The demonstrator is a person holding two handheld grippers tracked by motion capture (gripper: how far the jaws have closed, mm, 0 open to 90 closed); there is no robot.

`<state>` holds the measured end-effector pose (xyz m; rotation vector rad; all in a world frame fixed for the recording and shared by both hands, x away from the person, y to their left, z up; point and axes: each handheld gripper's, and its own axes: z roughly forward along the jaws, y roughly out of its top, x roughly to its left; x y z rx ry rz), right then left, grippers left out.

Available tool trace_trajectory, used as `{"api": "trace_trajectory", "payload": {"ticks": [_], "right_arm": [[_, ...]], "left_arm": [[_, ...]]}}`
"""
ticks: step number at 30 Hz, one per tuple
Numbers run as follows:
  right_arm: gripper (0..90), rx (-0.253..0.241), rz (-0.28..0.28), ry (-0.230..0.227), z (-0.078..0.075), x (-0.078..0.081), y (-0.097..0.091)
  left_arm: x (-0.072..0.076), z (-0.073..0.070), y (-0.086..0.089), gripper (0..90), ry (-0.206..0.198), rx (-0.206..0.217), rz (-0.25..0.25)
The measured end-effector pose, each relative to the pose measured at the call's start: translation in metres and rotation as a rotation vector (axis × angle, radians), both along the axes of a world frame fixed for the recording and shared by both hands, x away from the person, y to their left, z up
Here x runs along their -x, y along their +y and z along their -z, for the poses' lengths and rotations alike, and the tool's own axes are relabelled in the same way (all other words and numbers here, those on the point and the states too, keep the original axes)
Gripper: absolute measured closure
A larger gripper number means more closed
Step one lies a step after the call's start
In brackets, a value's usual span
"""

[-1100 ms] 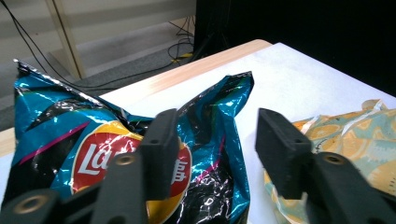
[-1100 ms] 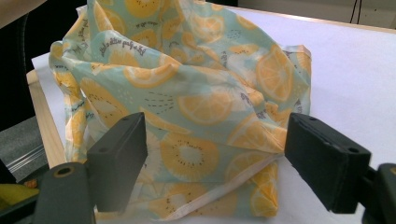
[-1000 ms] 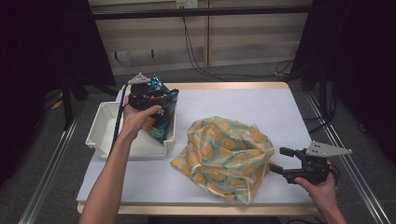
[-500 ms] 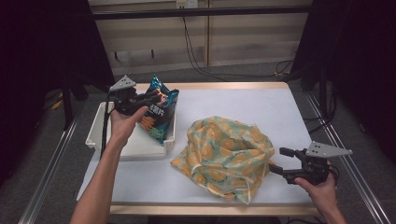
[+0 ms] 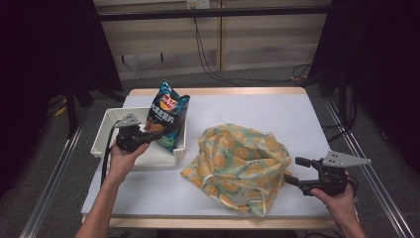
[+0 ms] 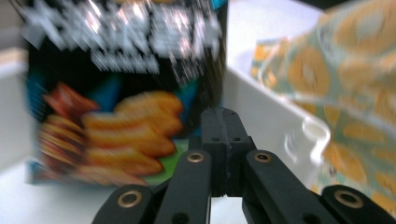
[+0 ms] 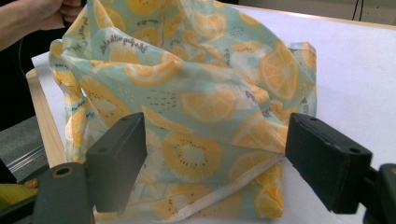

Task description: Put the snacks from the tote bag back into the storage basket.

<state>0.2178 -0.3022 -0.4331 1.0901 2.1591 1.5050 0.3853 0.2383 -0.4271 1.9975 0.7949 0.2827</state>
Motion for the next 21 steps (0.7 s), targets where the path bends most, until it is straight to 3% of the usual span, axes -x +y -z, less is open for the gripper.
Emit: {"api": "trace_trajectory", "payload": {"ticks": [5, 9, 14, 18, 21], "right_arm": [[20.5, 0.007, -0.008, 0.007, 0.002, -0.001, 0.002], [20.5, 0.005, -0.008, 0.008, 0.002, 0.000, 0.003], [20.5, 0.003, -0.006, 0.007, 0.002, 0.000, 0.001], [20.5, 0.004, -0.010, 0.009, 0.002, 0.000, 0.001], [20.5, 0.004, -0.010, 0.007, 0.001, 0.000, 0.001]], "left_arm": [[-0.005, 0.016, -0.015, 90.0, 0.025, -0.057, 0.029], [-0.014, 0.024, -0.021, 88.6, 0.048, -0.067, 0.010], [-0.020, 0.027, -0.028, 88.5, 0.059, -0.070, 0.021], [-0.020, 0.029, -0.038, 88.2, 0.048, -0.134, 0.047], [-0.021, 0.032, -0.040, 87.9, 0.053, -0.114, 0.041]]}}
